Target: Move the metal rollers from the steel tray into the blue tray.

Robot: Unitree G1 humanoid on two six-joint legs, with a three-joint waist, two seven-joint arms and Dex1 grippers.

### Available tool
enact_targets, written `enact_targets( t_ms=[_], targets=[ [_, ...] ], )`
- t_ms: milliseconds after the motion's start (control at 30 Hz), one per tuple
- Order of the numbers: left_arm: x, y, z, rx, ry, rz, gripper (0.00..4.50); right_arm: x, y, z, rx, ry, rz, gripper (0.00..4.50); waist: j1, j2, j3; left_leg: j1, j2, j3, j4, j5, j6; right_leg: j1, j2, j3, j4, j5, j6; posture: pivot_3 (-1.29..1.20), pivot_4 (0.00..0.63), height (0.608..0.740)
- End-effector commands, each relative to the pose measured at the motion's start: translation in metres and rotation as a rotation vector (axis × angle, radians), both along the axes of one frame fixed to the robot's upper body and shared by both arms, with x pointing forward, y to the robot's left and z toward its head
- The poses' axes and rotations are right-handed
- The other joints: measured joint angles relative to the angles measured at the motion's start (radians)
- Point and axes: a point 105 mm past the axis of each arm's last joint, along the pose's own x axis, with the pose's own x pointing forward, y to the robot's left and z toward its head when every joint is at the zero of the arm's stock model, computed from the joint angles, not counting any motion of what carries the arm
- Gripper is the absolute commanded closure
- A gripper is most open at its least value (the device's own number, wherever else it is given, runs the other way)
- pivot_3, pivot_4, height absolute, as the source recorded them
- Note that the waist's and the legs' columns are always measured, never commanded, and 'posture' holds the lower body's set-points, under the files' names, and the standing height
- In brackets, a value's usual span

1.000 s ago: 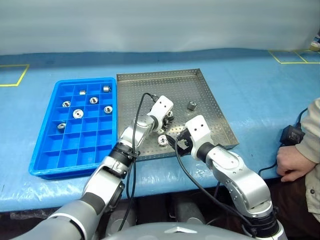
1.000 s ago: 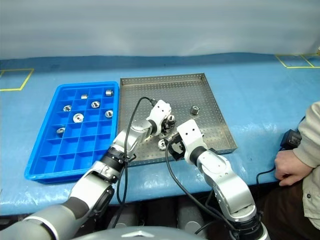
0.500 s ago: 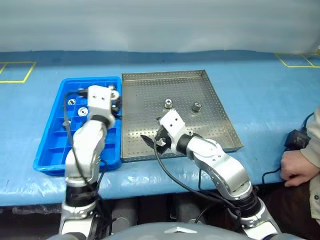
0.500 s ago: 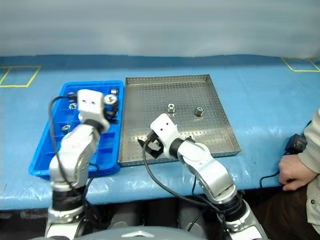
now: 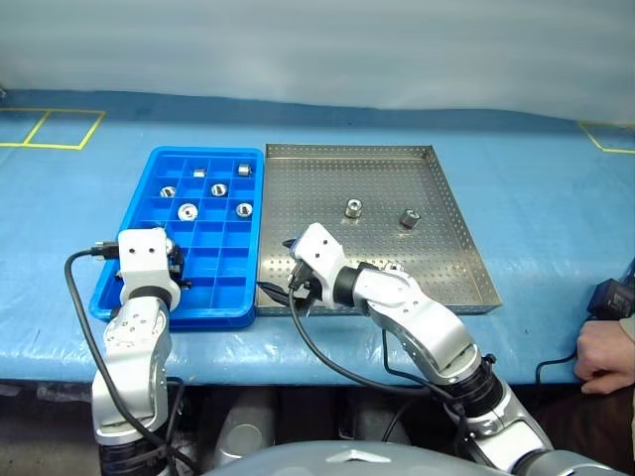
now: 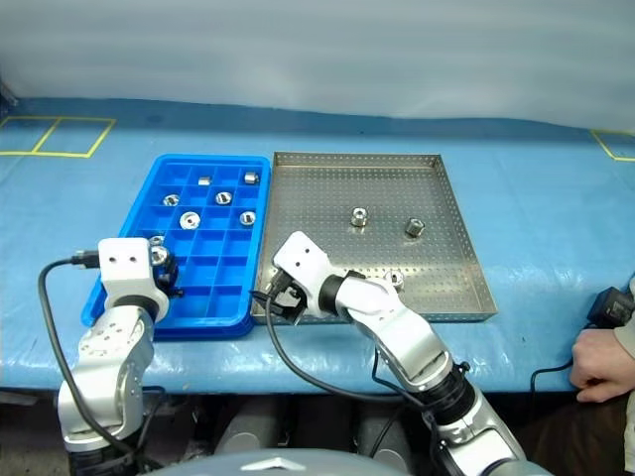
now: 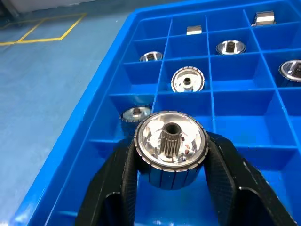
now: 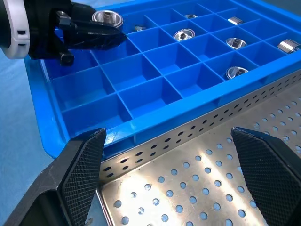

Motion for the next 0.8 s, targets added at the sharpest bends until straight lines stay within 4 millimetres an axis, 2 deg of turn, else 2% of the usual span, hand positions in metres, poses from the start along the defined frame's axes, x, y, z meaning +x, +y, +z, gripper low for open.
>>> enact_targets(
  t_ms=[33, 167, 300, 433, 600, 700, 800],
  targets=[
    [0.001, 0.0, 0.007, 0.004, -0.023, 0.002, 2.04, 0.0, -0.005, 0.01, 0.027, -0.034, -0.028, 0.0, -0.001, 0.0, 0.0, 0.0, 0.0, 0.0, 0.0, 0.0, 0.0, 0.0, 0.0, 0.0, 0.0, 0.0, 0.0, 0.23, 0.15, 0.74],
    [0.016, -0.022, 0.026, -0.024, -0.093, -0.127, 0.78, 0.002, -0.019, 0.011, 0.031, -0.03, -0.091, 0.0, 0.001, 0.0, 0.0, 0.0, 0.0, -0.001, 0.0, 0.0, 0.0, 0.0, 0.0, -0.001, 0.0, 0.0, 0.0, 0.19, 0.15, 0.74],
    [0.037, -0.061, 0.046, -0.083, -0.162, -0.361, 0.78, 0.007, -0.051, 0.009, -0.002, -0.036, -0.22, 0.0, -0.006, 0.0, 0.0, -0.001, -0.001, 0.0, 0.001, 0.0, 0.0, 0.0, -0.001, -0.001, 0.0, 0.0, -0.001, 0.13, 0.15, 0.74],
    [0.045, -0.107, 0.05, -0.102, -0.135, -0.659, 0.78, 0.009, -0.084, 0.005, -0.045, -0.033, -0.35, 0.0, -0.026, 0.0, 0.0, -0.001, -0.001, 0.0, 0.0, 0.0, 0.0, 0.0, -0.001, 0.0, 0.0, 0.002, -0.004, 0.08, 0.15, 0.74],
    [0.039, -0.157, 0.033, -0.079, 0.002, -1.021, 0.78, 0.002, -0.117, 0.0, -0.089, -0.019, -0.487, 0.0, -0.062, 0.0, 0.0, -0.002, -0.001, 0.0, 0.0, 0.0, 0.001, -0.001, 0.0, 0.0, 0.0, 0.001, -0.004, 0.0, 0.15, 0.74],
    [0.033, -0.175, 0.02, -0.085, 0.092, -1.168, 0.78, -0.003, -0.123, -0.002, -0.092, -0.011, -0.521, 0.0, -0.086, 0.001, 0.0, -0.001, -0.001, 0.002, 0.0, 0.0, 0.001, -0.001, 0.002, 0.001, 0.0, -0.001, -0.001, -0.04, 0.15, 0.74],
    [0.029, -0.183, 0.009, -0.071, 0.164, -1.244, 0.78, -0.006, -0.124, -0.003, -0.087, -0.005, -0.542, 0.0, -0.104, 0.001, 0.0, -0.001, 0.0, 0.002, 0.0, 0.0, 0.001, -0.002, 0.002, 0.002, 0.0, -0.001, 0.0, -0.07, 0.15, 0.74]
  ],
)
